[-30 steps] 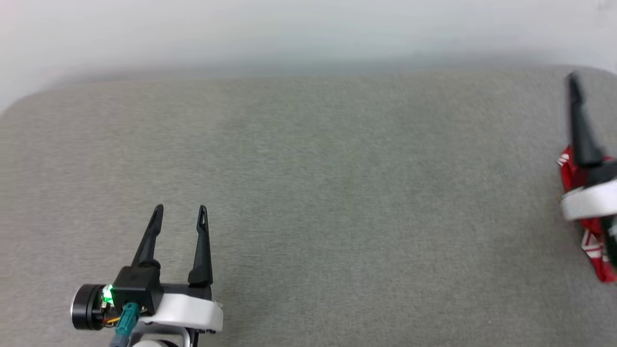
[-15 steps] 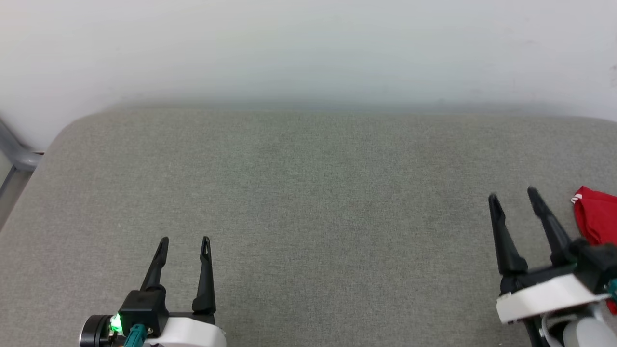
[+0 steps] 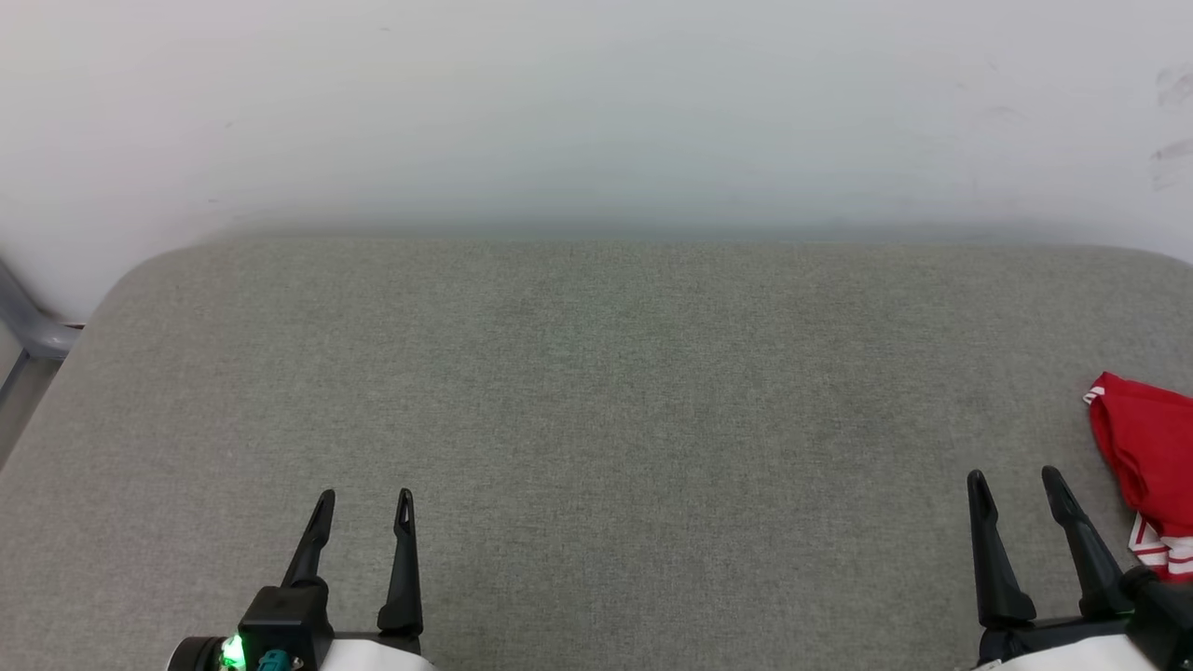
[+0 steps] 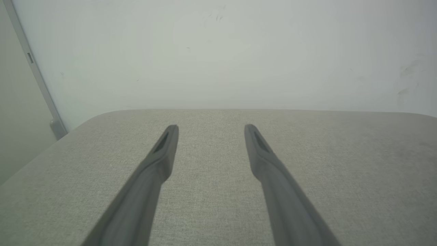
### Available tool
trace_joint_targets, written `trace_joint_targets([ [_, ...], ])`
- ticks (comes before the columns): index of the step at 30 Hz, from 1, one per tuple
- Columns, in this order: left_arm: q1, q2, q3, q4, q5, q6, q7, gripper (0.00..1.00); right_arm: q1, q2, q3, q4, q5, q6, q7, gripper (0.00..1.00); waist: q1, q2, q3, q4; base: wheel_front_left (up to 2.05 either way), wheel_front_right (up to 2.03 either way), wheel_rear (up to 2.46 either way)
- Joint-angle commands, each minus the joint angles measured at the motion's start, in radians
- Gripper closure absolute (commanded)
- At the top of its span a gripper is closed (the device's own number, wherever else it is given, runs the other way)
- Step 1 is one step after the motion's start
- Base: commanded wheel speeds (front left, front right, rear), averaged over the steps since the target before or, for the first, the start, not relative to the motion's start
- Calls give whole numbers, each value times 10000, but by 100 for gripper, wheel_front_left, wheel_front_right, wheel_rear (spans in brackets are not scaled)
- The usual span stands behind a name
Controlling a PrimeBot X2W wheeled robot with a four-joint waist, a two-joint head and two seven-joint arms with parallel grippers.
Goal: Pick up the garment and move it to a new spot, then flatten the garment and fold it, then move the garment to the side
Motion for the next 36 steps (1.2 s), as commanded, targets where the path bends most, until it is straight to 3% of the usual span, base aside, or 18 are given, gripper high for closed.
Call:
trace_joint_targets([
  [1, 73, -6, -19, -25, -31, -37, -21, 0, 163, 64, -29, -63, -86, -8, -13, 0, 1, -1, -25, -14, 0, 0, 0],
  [11, 99, -22, -17, 53, -62, -191, -21, 0, 382, 216, -107, -38, -136, -8, -14, 0, 1, -1, -87, -21, 0, 0, 0],
  [12, 33, -23, 6, 66, -80, -200, 1, 100, 272, 162, -89, -29, -72, 0, 0, 100, 1, -1, -89, -22, 0, 0, 0],
  [17, 159, -46, 19, 499, -232, -215, 38, 100, 270, 174, -31, 399, 81, 2, 40, 100, 1, -1, -89, -24, 0, 0, 0],
  [36, -416, -31, 430, 860, -3970, -580, 934, 100, -377, 152, -58, 879, 3654, 1, 861, 100, 1, -1, -38, -79, 0, 0, 0],
])
